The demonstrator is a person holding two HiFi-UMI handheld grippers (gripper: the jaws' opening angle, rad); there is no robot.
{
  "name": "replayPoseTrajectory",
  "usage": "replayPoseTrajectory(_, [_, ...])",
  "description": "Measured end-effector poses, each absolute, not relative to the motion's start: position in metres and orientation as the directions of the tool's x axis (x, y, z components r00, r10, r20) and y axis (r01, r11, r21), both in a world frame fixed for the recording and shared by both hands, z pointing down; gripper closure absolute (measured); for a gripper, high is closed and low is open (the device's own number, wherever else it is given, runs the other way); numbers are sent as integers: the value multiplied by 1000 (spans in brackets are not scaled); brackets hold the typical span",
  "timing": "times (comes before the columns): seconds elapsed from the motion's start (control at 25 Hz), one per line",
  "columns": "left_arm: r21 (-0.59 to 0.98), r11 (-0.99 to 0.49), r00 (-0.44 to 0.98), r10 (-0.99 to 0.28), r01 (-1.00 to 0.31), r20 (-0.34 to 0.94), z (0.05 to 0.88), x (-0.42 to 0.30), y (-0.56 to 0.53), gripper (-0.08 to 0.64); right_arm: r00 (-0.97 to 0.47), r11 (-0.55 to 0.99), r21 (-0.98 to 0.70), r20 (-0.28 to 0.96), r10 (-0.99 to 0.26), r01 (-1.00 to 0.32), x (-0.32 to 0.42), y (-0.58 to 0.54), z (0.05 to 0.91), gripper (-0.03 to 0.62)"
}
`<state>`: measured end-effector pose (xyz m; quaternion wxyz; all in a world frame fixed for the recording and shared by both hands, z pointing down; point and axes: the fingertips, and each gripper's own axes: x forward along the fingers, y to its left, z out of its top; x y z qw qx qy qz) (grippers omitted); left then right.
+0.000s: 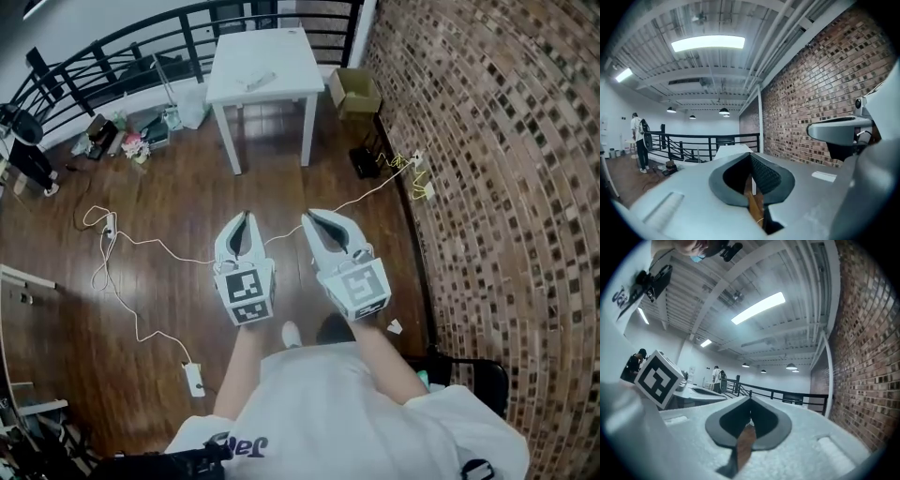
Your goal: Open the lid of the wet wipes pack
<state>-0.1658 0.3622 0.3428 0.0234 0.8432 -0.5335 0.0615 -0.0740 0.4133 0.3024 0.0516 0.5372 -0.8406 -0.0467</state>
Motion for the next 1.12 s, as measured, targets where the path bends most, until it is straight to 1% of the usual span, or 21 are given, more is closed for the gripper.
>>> replayPoseTrajectory(0.08, [-23, -452, 445, -885, -892, 136, 353, -152, 347, 543, -423, 425, 139, 45, -905, -895, -68, 393, 311, 601])
replayPoseTrajectory(0.2, [-14, -450, 448, -892, -893, 60, 349, -139, 313, 543, -408, 408, 140, 28, -913, -902, -50, 348, 320, 601])
replayPoseTrajectory(0.28, [-22, -438, 438, -899, -898, 24, 345, -131, 283, 543, -425, 420, 160, 7, -905, -893, -41, 311, 321, 601])
replayPoseTrajectory(0.48, [-50, -408, 408, -913, -912, 1, 329, -108, 183, 543, -523, 510, 149, -63, -850, -847, -28, 209, 295, 602])
replayPoseTrajectory(0.6, [-100, -382, 388, -920, -919, -49, 299, -81, 122, 543, -570, 546, 182, -121, -813, -818, -3, 148, 270, 603])
replayPoseTrajectory(0.68, [-106, -364, 371, -927, -925, -58, 286, -64, 88, 544, -572, 541, 198, -160, -805, -817, 16, 117, 254, 603])
replayPoseTrajectory(0.76, [-123, -360, 368, -928, -925, -51, 293, -50, 62, 543, -555, 526, 188, -177, -813, -829, 33, 93, 251, 603])
replayPoseTrajectory(0.84, [-136, -373, 379, -925, -918, -23, 310, -33, 41, 543, -532, 512, 150, -163, -831, -846, 50, 69, 267, 603])
replayPoseTrajectory(0.92, [-129, -386, 389, -921, -913, 0, 325, -19, 27, 545, -538, 529, 103, -89, -838, -842, 60, 46, 300, 603])
replayPoseTrajectory(1.0, [-104, -391, 393, -919, -915, -5, 331, -13, 18, 545, -596, 595, 43, -9, -803, -803, 58, 33, 329, 603])
replayPoseTrajectory(1.12, [-93, -396, 397, -918, -913, 9, 341, -10, -6, 545, -645, 644, -28, 2, -764, -764, 57, 12, 347, 603])
